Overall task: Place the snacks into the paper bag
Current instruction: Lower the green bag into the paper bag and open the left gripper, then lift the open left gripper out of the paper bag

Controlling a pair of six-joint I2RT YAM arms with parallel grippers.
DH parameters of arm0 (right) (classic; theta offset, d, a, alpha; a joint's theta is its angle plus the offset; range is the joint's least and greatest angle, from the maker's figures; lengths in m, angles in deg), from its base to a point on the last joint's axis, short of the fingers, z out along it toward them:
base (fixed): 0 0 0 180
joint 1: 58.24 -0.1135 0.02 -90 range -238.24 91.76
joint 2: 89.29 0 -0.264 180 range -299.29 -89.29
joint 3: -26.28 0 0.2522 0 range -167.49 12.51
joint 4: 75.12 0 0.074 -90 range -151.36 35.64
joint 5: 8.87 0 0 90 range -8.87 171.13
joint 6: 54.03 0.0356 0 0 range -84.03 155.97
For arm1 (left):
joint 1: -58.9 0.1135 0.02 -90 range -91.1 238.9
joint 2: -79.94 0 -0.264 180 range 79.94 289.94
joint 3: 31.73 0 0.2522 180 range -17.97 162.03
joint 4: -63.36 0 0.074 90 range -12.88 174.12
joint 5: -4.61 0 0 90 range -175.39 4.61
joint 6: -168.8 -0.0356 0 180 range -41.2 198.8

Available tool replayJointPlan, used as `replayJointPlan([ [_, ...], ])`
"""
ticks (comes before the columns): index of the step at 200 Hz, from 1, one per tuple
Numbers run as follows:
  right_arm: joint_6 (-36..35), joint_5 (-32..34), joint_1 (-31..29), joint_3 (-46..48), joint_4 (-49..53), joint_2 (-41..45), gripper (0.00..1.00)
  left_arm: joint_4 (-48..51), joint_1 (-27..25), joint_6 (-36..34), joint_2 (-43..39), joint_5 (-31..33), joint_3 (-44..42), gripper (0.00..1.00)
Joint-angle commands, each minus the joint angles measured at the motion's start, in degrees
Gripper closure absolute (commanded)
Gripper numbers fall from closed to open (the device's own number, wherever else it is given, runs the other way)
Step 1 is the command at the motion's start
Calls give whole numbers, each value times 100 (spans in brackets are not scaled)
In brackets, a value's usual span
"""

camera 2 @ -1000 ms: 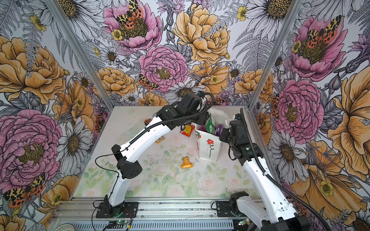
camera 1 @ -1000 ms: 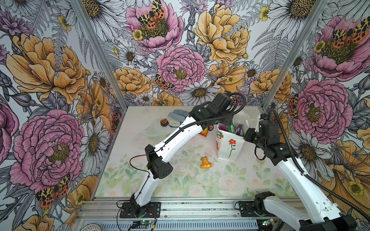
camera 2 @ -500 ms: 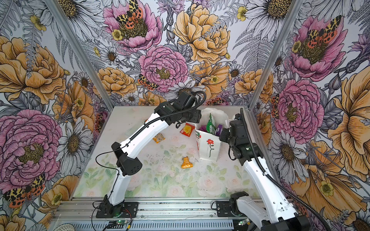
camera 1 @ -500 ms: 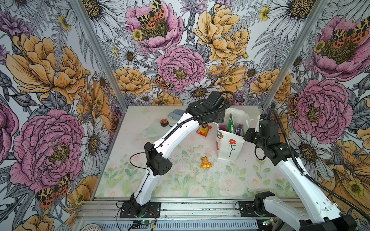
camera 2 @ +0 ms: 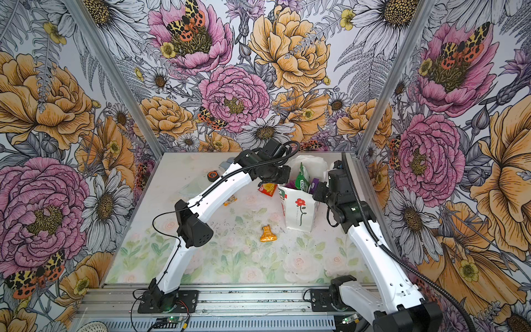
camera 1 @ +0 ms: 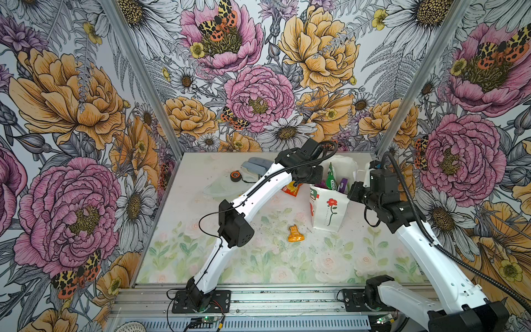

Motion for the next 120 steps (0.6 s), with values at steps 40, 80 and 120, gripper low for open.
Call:
replayJointPlan([
  [40, -490, 272, 15, -1022, 150, 42, 100, -275, -651, -240, -824, 2552, 681, 100],
  [80, -288, 173, 17, -520, 20, -4, 100, -852, -580, 305, -1125, 1923, -670, 100],
  [120, -260, 79, 20, -37, -136, -474, 100, -852, -914, 148, -897, 1754, -280, 100],
])
